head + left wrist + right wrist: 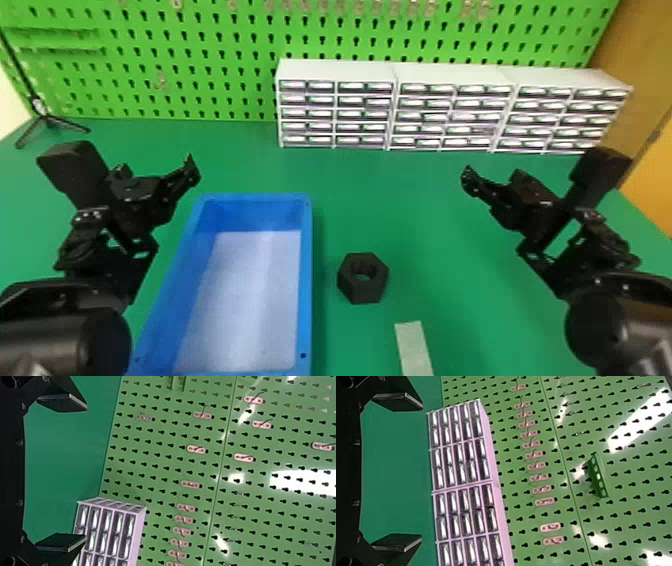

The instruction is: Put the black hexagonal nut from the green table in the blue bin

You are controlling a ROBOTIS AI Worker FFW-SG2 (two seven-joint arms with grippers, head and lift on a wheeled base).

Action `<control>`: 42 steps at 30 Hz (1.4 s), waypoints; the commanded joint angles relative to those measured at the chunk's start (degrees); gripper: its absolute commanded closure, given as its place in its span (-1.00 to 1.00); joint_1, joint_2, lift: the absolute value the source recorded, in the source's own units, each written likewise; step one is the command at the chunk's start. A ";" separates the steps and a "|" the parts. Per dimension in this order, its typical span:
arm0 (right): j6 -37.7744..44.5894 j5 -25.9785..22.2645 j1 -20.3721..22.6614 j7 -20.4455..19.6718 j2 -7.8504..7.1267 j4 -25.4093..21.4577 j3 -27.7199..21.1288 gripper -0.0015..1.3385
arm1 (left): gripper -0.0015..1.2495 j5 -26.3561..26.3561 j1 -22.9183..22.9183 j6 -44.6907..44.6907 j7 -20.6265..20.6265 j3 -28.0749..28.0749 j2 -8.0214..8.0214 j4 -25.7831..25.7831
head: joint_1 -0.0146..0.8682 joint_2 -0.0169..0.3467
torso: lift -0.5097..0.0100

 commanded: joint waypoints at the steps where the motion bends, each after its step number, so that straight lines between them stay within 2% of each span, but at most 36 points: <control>1: 0.00 0.00 0.10 0.00 0.00 -0.14 -0.01 -0.79 | -0.80 0.00 -0.10 -0.06 0.02 0.14 0.00 0.01 | 0.60 -0.86 | 0.59; 42: 0.62 0.17 -0.16 0.00 0.00 -0.23 -0.10 -0.79 | -0.80 0.18 -0.54 -0.32 -0.07 0.32 0.00 0.01 | 0.60 -0.86 | 0.59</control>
